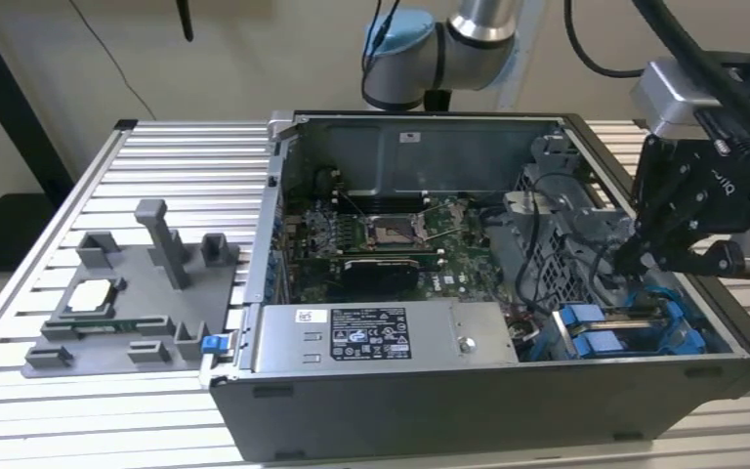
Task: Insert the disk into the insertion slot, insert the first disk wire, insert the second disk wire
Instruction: 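Insert the second disk wire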
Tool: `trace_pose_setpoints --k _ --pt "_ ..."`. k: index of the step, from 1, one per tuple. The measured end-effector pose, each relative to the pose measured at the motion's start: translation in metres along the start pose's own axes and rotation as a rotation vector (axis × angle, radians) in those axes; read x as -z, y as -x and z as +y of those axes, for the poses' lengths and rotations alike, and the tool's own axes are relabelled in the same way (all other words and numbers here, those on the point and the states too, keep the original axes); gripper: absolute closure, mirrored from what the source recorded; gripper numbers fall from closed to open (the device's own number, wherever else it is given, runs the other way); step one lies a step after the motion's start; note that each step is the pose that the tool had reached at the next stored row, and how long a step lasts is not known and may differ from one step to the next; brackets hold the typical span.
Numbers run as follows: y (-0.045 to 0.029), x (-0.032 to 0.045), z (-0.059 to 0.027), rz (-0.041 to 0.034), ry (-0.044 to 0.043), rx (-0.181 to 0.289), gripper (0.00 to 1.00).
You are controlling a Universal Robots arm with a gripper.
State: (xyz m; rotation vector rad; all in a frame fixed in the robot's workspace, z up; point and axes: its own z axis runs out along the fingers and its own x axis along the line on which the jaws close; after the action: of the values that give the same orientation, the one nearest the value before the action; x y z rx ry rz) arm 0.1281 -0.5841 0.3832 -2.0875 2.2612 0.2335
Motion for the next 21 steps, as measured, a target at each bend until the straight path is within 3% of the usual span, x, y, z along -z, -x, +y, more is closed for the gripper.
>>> trace_pose_setpoints --k 2,6,13,21 --pt "0.0001 -0.0005 0.0033 0.0162 0.0030 -0.002 1.00" --pt "-0.0006 -0.0046 0.0048 0.0312 0.0020 -0.003 1.00" --pt "-0.0014 -0.0123 0.0032 0.0409 0.0008 -0.003 1.00" --pt "-0.0013 -0.0127 0.0014 0.0402 0.0009 -0.003 1.00"
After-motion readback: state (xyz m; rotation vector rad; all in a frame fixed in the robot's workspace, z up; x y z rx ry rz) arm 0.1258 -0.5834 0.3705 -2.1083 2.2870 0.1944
